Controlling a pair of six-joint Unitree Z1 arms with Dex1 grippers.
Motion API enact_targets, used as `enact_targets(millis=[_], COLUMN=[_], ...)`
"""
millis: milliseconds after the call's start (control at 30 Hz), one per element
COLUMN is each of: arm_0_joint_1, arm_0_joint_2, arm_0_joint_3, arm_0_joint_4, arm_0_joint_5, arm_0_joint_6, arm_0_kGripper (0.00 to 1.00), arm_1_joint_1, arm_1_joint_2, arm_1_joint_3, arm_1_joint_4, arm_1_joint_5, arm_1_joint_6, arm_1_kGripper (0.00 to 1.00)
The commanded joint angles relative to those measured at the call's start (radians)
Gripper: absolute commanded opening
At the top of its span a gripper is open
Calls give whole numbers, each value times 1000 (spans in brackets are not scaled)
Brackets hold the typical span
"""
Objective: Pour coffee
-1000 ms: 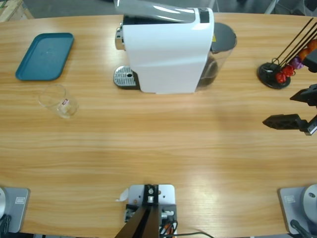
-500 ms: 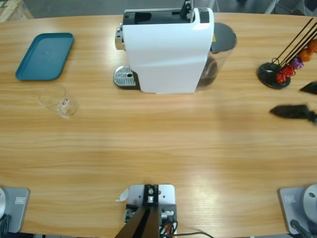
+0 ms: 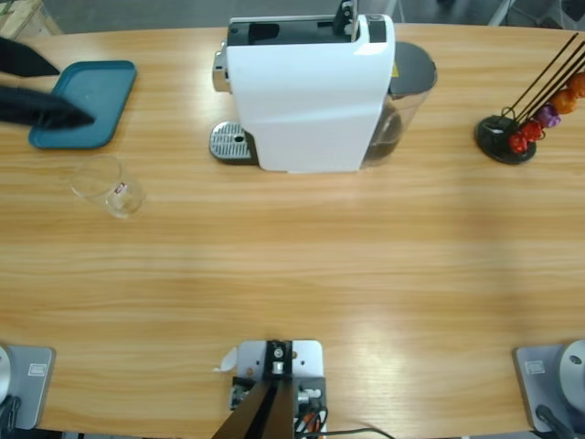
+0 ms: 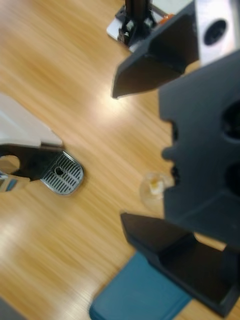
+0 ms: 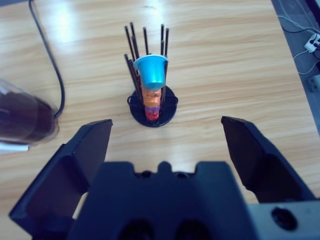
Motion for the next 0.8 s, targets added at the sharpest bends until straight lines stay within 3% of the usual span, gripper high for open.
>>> enact_targets(millis=[33,167,533,667,800], arm_0_joint_1=[-10,-10,-52,-96,-101], arm_0_joint_2=[-56,-42,-16,7,15], arm_0_joint_3=[76,75,69,62,53], arm_0_joint_4=[-36,-58,-67,-76,-79], arm_0_joint_5=[18,13,11,11,13], arm_0_joint_6=[31,10,-11,-19,-19], arm_0_kGripper=[998,991,991,987,987], arm_1_joint_1=[-18,-18,-20,-21,-24], arm_1_joint_2=[34,39,85,94,104], arm_1_joint_3=[162,220,249,250,255], arm_1_joint_4=[-206,-307,-420,-432,-441], arm_1_joint_5=[28,50,15,-3,3], arm_1_joint_6=[-63,-100,-121,-138,-143], arm_1_kGripper=[884,761,757,638,635])
